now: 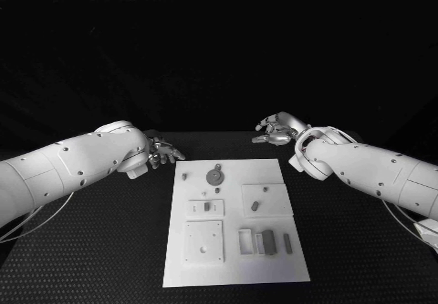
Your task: Assemble the parts on the task board
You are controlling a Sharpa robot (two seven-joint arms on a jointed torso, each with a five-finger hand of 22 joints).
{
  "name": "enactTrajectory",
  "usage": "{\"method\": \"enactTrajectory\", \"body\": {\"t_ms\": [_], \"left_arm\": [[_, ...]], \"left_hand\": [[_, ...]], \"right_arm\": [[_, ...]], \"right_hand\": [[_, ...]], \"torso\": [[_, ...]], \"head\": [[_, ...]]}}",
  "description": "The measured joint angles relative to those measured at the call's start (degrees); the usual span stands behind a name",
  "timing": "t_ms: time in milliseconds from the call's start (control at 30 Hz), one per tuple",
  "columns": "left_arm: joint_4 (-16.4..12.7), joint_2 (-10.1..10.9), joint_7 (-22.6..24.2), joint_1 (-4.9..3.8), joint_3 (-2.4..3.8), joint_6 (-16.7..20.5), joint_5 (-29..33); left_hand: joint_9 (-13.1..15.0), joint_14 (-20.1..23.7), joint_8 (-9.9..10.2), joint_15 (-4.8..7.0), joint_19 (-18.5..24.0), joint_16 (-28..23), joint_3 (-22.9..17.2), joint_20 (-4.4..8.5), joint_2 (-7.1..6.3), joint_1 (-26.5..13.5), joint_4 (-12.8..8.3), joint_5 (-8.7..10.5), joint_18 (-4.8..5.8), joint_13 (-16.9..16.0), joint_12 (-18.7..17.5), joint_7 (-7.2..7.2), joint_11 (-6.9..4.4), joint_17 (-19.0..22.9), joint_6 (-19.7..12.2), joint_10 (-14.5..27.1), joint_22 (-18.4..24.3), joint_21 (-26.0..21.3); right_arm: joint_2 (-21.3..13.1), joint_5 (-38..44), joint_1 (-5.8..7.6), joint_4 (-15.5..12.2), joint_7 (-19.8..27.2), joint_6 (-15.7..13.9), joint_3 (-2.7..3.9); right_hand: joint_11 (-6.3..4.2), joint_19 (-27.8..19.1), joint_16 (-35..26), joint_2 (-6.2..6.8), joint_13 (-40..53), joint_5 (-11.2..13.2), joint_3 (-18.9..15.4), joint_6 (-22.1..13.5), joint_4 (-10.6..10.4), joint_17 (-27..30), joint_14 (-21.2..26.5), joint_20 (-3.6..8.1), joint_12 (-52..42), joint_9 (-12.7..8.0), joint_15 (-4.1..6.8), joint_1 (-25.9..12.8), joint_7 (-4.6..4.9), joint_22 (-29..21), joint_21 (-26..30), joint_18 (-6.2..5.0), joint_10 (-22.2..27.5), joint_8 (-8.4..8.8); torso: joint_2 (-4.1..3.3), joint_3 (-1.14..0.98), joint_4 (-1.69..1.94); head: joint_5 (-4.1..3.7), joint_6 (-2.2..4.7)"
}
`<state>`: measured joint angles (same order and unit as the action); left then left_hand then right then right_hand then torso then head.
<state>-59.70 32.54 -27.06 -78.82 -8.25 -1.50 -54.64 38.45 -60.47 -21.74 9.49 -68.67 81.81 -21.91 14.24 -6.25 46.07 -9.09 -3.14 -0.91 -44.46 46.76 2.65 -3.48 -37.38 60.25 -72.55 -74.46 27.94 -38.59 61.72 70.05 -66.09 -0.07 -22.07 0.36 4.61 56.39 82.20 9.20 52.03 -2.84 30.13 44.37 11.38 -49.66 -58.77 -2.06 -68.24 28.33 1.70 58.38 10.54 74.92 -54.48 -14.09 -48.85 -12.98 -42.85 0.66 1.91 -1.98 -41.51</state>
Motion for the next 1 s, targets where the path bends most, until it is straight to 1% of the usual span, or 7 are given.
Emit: {"method": "enactTrajectory", "body": {"t_ms": [167, 367, 467, 533, 600, 667, 1000], "left_arm": [[3.2, -1.9, 0.6, 0.26, -0.84, -2.7, -0.7], [5.2, -2.8, 1.0, 0.97, -0.92, -4.4, -2.1], [5.6, -3.4, 1.2, 1.08, -1.03, -5.0, -3.0], [5.7, -3.8, 1.3, 1.11, -1.44, -5.3, -3.5], [5.8, -4.2, 1.4, 1.16, -2.15, -5.6, -3.8], [6.0, -4.4, 1.5, 1.26, -2.43, -5.8, -4.1], [7.0, -5.2, 1.9, 1.63, -2.84, -6.2, -4.6]], "left_hand": [[-0.2, 0.4, 0.3, -0.18, 0.0, 0.0, 0.2, -0.01, 0.19, -0.2, 0.2, 0.0, 0.01, 0.1, 0.0, 0.27, 0.11, 0.0, -0.4, 0.5, 0.0, -0.4], [-0.5, 0.9, 0.9, -0.51, 0.2, 0.0, 0.9, -0.21, -1.19, -1.6, 1.4, 0.0, 0.03, 0.1, 0.0, 0.29, 0.51, 0.1, -1.1, 0.9, -0.1, -0.8], [-0.5, 1.0, 0.9, -0.59, 0.2, 0.0, 1.0, -0.22, -2.14, -2.6, 2.3, 0.0, 0.03, 0.1, 0.0, 0.49, 0.55, 0.1, -1.3, 0.9, -0.2, -0.8], [-0.5, 1.0, 0.9, -0.6, 0.2, 0.1, 1.0, -0.22, -2.22, -3.4, 3.1, 0.0, 0.04, 0.0, 0.0, 0.29, 0.6, 0.0, -1.5, 1.0, -0.4, -0.8], [-0.5, 1.0, 0.9, -0.61, 0.2, 1.0, 1.2, -0.22, -2.19, -4.0, 3.8, 0.0, 0.04, -0.5, 1.0, 0.29, 0.56, -0.4, -1.5, 1.0, -0.5, -0.8], [-0.5, 1.0, 0.9, -0.61, 0.1, 1.8, 1.2, -0.22, -2.19, -4.0, 4.1, 0.0, 0.04, -0.9, 1.7, 0.16, 0.29, -0.9, -1.7, 0.7, -0.5, -0.5], [-0.5, 1.3, 0.9, -0.5, -0.4, 2.3, 1.4, 0.07, -2.19, -4.0, 4.3, 0.0, 0.05, -1.4, 2.2, 0.1, 0.3, -1.3, -1.8, 0.7, -0.5, -0.4]], "right_arm": [[0.1, 0.0, 0.0, 0.0, 0.0, 0.0, 0.0], [0.2, 0.0, 0.0, 0.0, 0.0, 0.0, 0.0], [0.2, 0.0, 0.0, 0.1, 0.0, 0.0, 0.0], [0.3, 0.0, 0.0, 0.0, 0.0, 0.0, 0.0], [0.3, 0.0, 0.0, 0.0, 0.0, 0.0, 0.01], [0.3, 0.0, 0.0, 0.0, 0.0, -0.1, 0.01], [0.5, 0.0, 0.0, -0.1, 0.1, -0.2, 0.01]], "right_hand": [[0.0, 0.0, 0.2, 0.0, 0.0, 0.0, 0.0, 0.0, 0.0, 0.0, 0.0, 0.0, 0.0, -0.1, 0.0, 0.0, -0.01, 0.0, 0.0, 0.0, 0.0, 0.0], [0.0, 0.0, 0.2, 0.0, 0.0, 0.0, 0.0, 0.0, 0.0, 0.0, 0.0, 0.0, 0.0, 0.0, 0.0, 0.0, -0.03, 0.0, 0.0, 0.0, 0.0, 0.0], [0.0, 0.0, 0.2, 0.0, 0.0, 0.0, 0.0, 0.0, 0.0, 0.0, 0.0, 0.0, 0.0, 0.0, 0.0, 0.0, -0.07, 0.0, 0.0, -0.01, 0.0, 0.0], [0.0, 0.0, 0.2, 0.0, 0.0, 0.0, 0.0, 0.0, 0.0, 0.0, 0.0, 0.0, 0.0, 0.0, 0.0, 0.0, -0.08, 0.0, 0.0, -0.01, 0.0, 0.0], [0.0, 0.0, 0.2, 0.0, 0.0, 0.0, 0.0, 0.0, 0.0, 0.0, 0.0, 0.0, 0.0, 0.0, 0.0, 0.0, -0.08, 0.0, 0.0, -0.01, 0.0, 0.0], [0.0, 0.0, 0.2, 0.0, 0.0, 0.0, 0.0, -0.1, 0.0, 0.0, 0.0, 0.0, 0.0, 0.0, 0.0, 0.0, -0.02, 0.0, 0.0, -0.01, 0.0, 0.0], [0.0, 0.0, 0.2, 0.0, 0.0, 0.0, 0.0, -0.1, 0.0, 0.0, 0.0, -0.01, 0.0, -0.1, 0.0, 0.0, 0.06, 0.0, 0.0, -0.01, 0.0, 0.0]], "torso": [[-0.01, 0.0, 0.01], [0.01, -0.01, -0.02], [0.04, -0.05, -0.02], [0.05, -0.08, -0.02], [0.05, -0.11, -0.02], [0.05, -0.11, -0.02], [0.06, -0.09, 0.04]], "head": [[0.1, -0.21], [0.12, -0.36], [0.12, -0.41], [0.12, -0.46], [0.12, -0.51], [0.12, -0.57], [0.04, -0.75]]}}
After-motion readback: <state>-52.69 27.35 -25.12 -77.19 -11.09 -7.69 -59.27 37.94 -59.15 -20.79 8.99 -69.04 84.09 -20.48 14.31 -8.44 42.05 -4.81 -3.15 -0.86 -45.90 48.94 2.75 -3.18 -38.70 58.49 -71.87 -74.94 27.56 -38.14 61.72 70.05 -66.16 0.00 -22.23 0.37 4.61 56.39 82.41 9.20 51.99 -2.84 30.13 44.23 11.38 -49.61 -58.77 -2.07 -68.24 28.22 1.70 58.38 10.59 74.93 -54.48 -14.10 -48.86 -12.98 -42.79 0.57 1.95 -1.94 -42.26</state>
